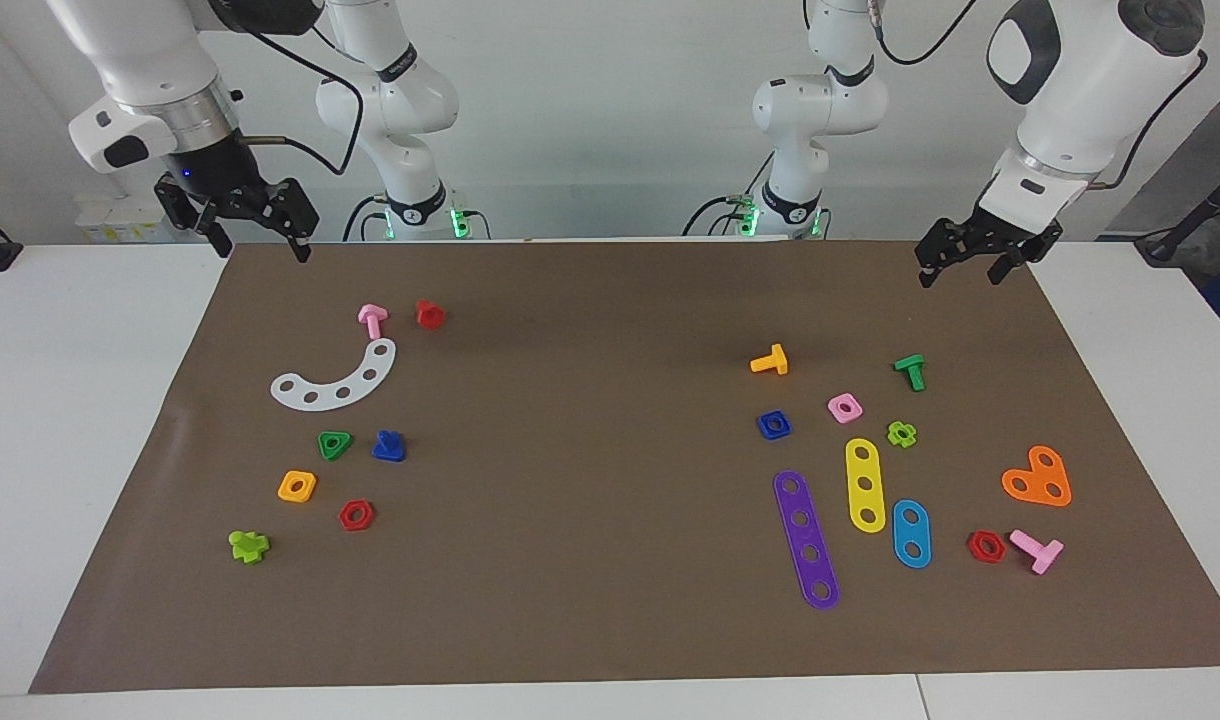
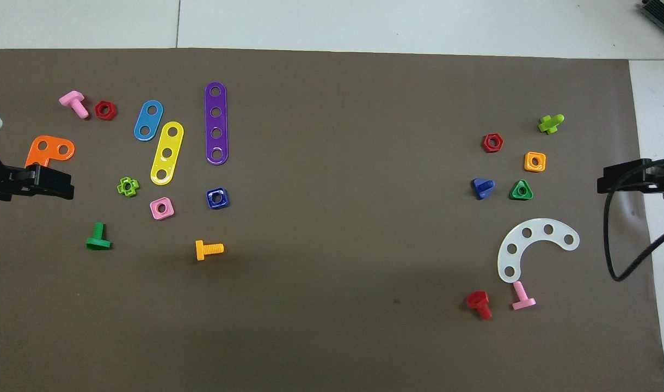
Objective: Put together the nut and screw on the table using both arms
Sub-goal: 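Reach the right gripper toward the small blue bolt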
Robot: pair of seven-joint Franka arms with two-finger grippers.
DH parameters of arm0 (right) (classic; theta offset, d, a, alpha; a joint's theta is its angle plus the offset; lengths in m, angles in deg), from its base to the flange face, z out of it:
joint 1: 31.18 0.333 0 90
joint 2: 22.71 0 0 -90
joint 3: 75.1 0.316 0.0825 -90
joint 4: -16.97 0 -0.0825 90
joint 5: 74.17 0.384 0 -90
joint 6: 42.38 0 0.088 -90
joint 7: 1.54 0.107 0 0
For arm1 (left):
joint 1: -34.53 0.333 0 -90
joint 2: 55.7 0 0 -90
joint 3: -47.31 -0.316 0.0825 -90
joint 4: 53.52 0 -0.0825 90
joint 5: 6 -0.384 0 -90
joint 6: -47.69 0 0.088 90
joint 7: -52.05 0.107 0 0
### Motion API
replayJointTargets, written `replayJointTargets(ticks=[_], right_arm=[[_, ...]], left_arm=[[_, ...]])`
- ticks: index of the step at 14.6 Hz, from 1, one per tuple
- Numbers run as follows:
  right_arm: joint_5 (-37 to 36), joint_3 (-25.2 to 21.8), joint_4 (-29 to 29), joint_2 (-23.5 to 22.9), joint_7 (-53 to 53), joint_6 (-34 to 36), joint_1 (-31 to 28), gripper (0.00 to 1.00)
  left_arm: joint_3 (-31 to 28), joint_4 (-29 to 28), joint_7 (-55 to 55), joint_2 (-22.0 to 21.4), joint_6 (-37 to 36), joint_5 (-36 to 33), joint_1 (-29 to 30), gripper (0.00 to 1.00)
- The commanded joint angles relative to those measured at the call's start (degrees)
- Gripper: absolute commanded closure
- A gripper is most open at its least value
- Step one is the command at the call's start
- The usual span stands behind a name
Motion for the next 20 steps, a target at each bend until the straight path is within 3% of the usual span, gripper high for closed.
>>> replayJointTargets(ticks=[1, 8, 11, 16, 20], right_arm=[[-0.72, 0.3, 2.2, 1.69, -0.76, -1.38, 0.0, 0.0], [0.69, 0.3, 3.52, 0.73, -3.91, -1.81, -0.7, 0.0], [1.83, 0.3, 13.07, -0.23, -6.3, -14.35, 0.08, 0.0], [2.19, 0.39, 14.68, -10.59, -8.23, -26.24, 2.28, 0.0], [2.19, 0.39, 21.44, -15.08, -8.41, -40.55, 3.34, 0.0]], left_arm=[[0.45, -1.39, 0.17, -1.38, 0.96, -1.07, 0.55, 0.0], [0.45, -1.39, 0.17, -1.38, 0.96, -1.07, 0.55, 0.0], [0.45, -1.39, 0.17, -1.38, 0.96, -1.07, 0.55, 0.0], [0.45, -1.39, 0.17, -1.38, 0.96, -1.07, 0.55, 0.0], [0.45, -1.39, 0.17, -1.38, 0.87, -1.07, 0.55, 0.0]])
